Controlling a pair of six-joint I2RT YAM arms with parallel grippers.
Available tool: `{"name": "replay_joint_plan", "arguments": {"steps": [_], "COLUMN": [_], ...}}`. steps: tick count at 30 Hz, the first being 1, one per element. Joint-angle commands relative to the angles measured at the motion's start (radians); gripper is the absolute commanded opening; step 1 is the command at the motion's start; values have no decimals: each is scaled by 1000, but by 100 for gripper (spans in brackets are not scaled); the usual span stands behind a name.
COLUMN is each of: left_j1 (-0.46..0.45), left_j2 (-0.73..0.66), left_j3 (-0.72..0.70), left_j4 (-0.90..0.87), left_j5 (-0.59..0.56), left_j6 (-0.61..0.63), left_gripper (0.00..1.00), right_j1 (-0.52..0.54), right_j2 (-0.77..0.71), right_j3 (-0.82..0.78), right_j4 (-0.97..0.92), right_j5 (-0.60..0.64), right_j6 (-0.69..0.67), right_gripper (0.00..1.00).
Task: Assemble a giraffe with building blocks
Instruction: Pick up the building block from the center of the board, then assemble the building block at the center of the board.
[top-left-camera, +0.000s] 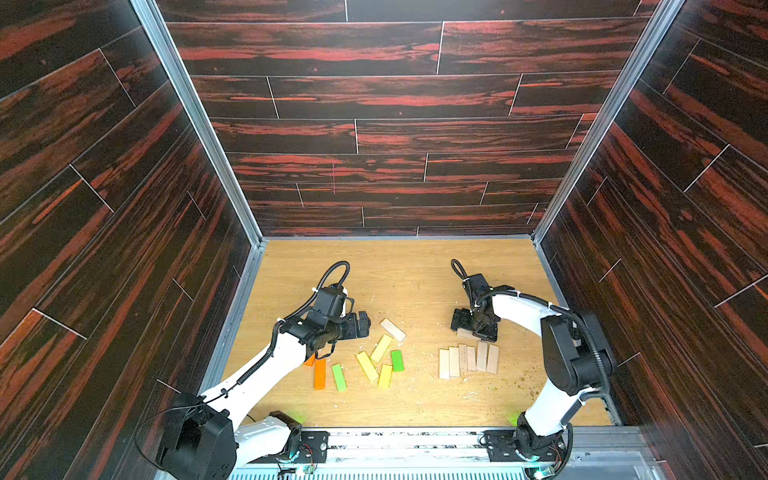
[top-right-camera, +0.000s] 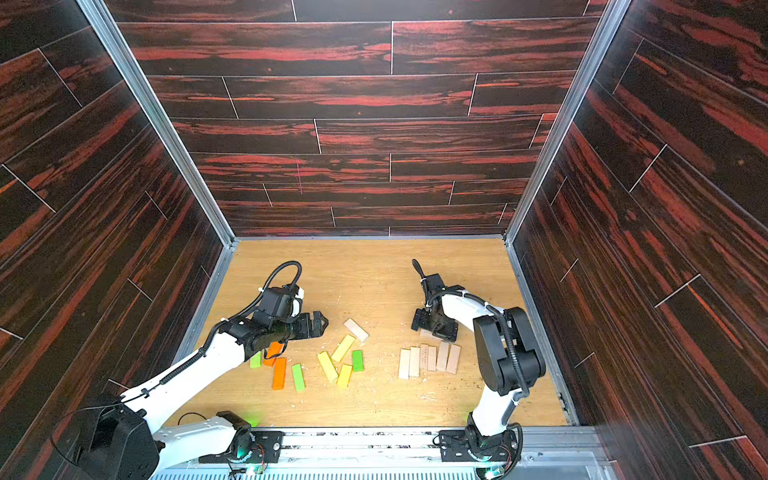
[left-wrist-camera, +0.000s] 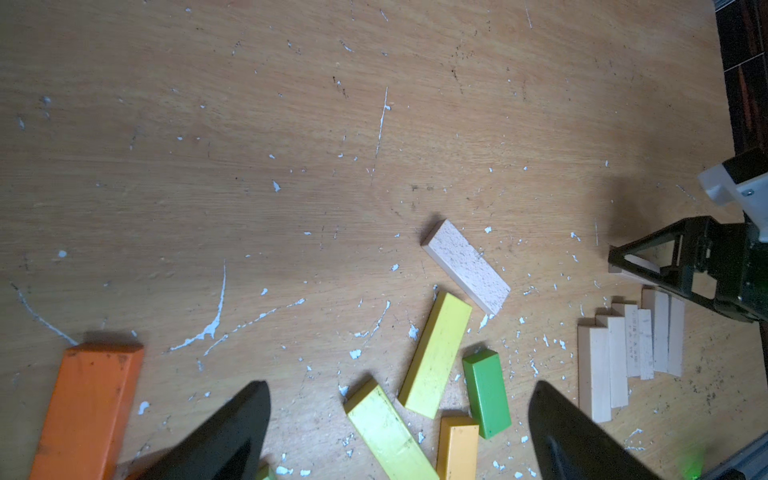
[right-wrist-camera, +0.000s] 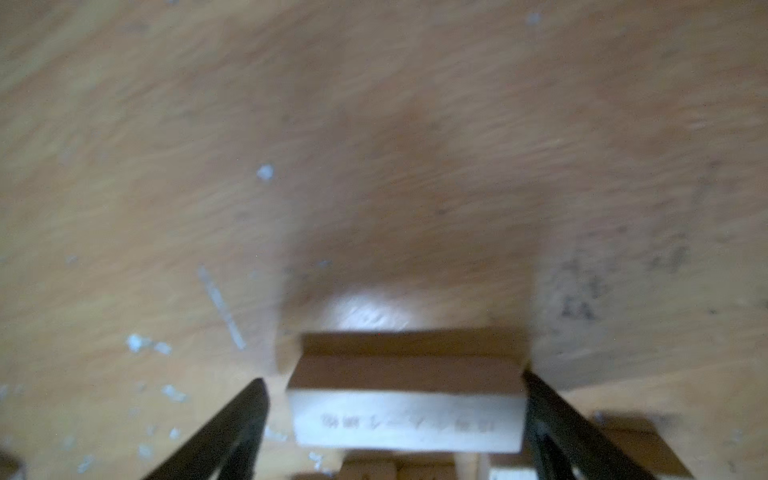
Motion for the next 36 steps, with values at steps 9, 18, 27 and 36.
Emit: {"name": "replay_joint_plan", "arguments": {"steps": [9, 18, 27, 36], "left_j1": [-2, -3, -3, -3], "left_j2": [-22, -27, -17, 9], "left_j3": [16, 39, 73, 73], "left_j4": [-14, -31, -60, -58], "left_j5": [-6, 7, 12, 19], "left_j6": [13, 25, 44, 50], "left_gripper": [100, 99, 98, 98], "right_j1": [24, 38, 35, 30], "right_j2": [37, 104, 429, 734], "right_j3": [29, 315, 777, 1206], "right_j4": [-56, -207, -316, -444], "right_j5": [66, 140, 102, 74], "right_j6": [41, -27, -125, -182], "right_gripper": [63, 57, 57, 62]}}
